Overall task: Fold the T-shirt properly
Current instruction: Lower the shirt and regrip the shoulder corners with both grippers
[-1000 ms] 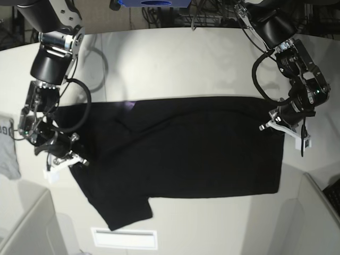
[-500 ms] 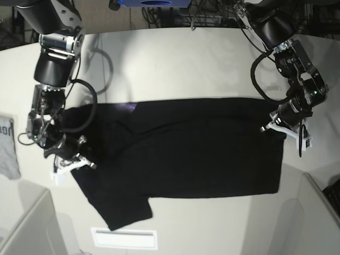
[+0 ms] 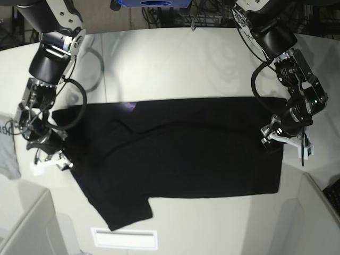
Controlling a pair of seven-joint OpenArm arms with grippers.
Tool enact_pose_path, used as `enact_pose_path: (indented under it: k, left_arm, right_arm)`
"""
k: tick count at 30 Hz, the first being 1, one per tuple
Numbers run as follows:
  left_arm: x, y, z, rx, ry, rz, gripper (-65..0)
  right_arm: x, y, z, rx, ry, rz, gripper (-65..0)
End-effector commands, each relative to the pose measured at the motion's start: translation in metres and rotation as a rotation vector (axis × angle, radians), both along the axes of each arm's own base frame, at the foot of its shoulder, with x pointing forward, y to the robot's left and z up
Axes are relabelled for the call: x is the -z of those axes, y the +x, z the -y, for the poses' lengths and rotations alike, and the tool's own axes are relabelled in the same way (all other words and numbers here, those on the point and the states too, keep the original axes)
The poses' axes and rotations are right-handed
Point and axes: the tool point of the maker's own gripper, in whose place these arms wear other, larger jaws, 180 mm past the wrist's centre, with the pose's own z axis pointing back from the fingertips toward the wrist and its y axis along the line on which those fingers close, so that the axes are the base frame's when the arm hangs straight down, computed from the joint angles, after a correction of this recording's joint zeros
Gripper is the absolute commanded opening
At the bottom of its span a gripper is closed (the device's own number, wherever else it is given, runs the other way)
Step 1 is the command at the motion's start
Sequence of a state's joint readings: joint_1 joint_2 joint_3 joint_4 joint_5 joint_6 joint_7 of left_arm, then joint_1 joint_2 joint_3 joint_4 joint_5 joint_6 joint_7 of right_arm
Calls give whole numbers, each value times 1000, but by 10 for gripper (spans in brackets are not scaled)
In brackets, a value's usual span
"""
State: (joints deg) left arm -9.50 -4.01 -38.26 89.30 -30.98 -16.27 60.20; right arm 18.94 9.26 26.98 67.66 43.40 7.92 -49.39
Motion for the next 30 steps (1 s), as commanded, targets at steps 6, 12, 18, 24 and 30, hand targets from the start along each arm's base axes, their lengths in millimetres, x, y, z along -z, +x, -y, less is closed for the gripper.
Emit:
enact_pose_path:
  k: [6, 12, 18, 24, 30]
  left_arm:
    - [-32, 6, -7, -13, 49, 105, 0]
    - [0, -64, -6, -43, 30, 24, 0]
    - [31, -113, -27, -185, -135, -21, 0]
    - [55, -105, -25, -209, -216, -55, 0]
    - [61, -92, -21, -214, -263, -52, 0]
  right_arm:
    - [-49, -25, 26, 51, -111, 164, -350]
    - [-44, -94, 33, 172, -65, 179, -350]
    - [-7, -151, 29, 260, -27, 67, -350]
    - [10, -172, 25, 256, -25, 7, -345]
    - [11, -174, 28, 268, -23, 3, -348]
